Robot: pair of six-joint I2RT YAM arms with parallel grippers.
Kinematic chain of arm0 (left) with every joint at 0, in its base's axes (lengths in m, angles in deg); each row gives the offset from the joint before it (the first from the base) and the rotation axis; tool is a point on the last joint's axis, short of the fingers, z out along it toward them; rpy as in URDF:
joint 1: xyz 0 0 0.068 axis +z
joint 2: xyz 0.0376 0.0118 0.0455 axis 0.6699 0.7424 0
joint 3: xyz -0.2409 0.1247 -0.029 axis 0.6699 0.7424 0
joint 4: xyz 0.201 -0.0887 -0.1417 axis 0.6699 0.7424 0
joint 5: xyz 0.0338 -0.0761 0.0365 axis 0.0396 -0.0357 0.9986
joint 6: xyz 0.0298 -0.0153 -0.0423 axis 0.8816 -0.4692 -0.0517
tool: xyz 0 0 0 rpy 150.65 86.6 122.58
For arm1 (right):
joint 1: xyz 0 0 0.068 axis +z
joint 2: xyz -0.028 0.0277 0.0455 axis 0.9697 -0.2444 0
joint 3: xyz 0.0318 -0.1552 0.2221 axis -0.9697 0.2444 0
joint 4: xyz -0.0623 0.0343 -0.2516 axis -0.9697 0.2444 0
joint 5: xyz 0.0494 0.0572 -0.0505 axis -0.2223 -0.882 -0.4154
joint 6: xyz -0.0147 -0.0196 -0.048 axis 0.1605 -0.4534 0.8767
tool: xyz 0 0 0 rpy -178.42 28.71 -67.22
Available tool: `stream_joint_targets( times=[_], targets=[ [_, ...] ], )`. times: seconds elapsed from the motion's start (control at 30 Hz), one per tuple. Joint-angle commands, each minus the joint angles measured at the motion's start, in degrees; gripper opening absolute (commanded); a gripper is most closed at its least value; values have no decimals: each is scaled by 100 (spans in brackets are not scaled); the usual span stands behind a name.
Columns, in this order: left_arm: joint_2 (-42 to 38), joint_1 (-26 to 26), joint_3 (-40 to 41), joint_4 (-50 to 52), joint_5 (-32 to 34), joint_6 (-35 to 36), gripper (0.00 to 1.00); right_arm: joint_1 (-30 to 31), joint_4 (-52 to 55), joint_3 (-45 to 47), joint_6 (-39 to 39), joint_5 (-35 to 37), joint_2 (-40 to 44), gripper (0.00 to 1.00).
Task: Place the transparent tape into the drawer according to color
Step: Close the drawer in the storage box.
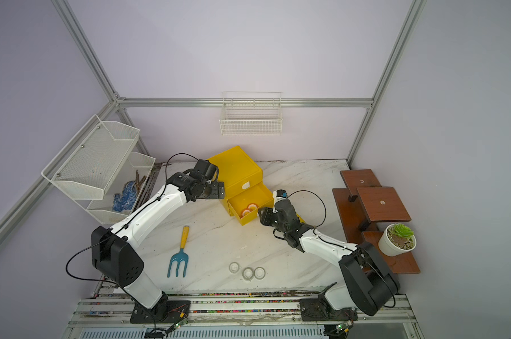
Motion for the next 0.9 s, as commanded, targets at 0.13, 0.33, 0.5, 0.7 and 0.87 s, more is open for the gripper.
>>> stream_joint_targets(
  times=[0.13, 0.33, 0.5, 0.7, 0.87],
  targets=[
    [-21, 57, 147, -289, -197, -89, 99, 111, -1138, -712, -218, -209, -1023, 40],
    [-56, 143, 275, -297, -255, -80, 99, 175, -1657, -1148, -525, -190, -1738, 40],
    [-56, 170, 318, -314, -420, -28, 99, 261, -1673, -1504, -620, -106, -2154, 39],
    [3, 165, 381, -376, -597, 4, 99, 330, -1660, -1745, -612, -56, -2392, 41],
    [-62, 175, 357, -367, -611, 15, 99, 336, -1423, -1467, -582, 19, -2006, 50]
  ],
)
